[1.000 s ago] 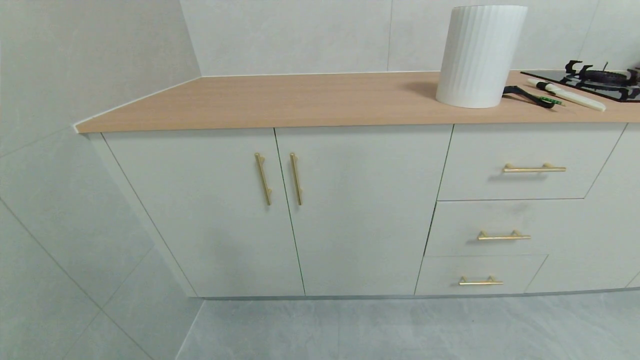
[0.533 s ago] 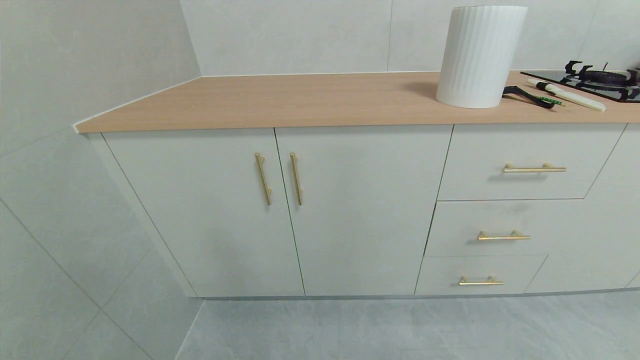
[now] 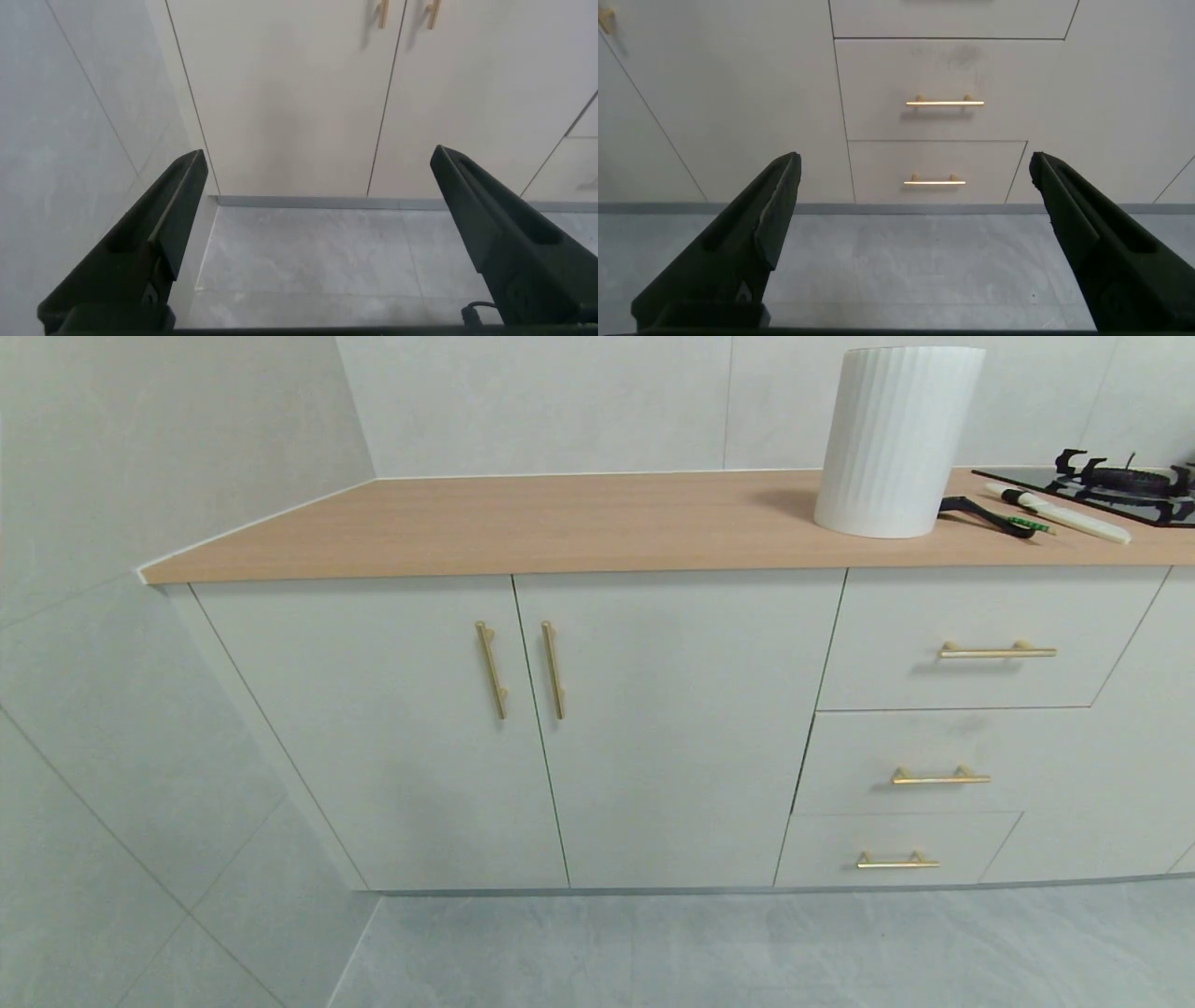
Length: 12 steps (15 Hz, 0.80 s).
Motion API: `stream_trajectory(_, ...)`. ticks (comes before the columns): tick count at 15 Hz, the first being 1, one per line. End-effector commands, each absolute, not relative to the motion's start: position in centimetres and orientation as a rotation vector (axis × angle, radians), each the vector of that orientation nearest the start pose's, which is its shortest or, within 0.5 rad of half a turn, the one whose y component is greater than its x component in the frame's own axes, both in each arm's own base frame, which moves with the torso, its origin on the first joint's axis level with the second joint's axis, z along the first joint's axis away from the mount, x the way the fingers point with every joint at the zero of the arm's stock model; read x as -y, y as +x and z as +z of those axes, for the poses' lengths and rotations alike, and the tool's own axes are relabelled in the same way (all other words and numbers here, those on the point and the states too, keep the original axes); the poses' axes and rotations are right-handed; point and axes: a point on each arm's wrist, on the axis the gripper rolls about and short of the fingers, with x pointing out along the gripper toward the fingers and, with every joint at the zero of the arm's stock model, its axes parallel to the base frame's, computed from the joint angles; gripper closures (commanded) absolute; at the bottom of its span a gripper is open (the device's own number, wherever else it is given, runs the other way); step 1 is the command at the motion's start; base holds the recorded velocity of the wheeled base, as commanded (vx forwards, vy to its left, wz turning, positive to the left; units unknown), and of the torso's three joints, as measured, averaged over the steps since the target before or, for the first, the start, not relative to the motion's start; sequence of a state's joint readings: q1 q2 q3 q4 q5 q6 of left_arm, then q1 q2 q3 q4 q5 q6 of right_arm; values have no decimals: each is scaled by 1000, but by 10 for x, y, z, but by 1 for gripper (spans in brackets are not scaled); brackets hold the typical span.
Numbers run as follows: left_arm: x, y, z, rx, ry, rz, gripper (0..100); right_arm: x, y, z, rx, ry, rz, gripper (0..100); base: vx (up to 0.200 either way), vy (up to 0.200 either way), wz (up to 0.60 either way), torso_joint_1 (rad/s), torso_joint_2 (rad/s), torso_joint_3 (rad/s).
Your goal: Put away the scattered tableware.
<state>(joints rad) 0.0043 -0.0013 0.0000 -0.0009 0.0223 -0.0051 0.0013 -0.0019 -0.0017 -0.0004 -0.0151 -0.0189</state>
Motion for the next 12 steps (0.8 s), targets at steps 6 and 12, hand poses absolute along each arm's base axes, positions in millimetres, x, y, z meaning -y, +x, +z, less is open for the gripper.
stream_trajectory(6,0,-23,76,2,-3,28,0,0,-23,76,1,-20,-12,0,0,-100,0,0,3,2)
stream_trajectory(12,0,-23,76,2,-5,28,0,0,-23,76,1,-20,-12,0,0,-200,0,4,3,-2)
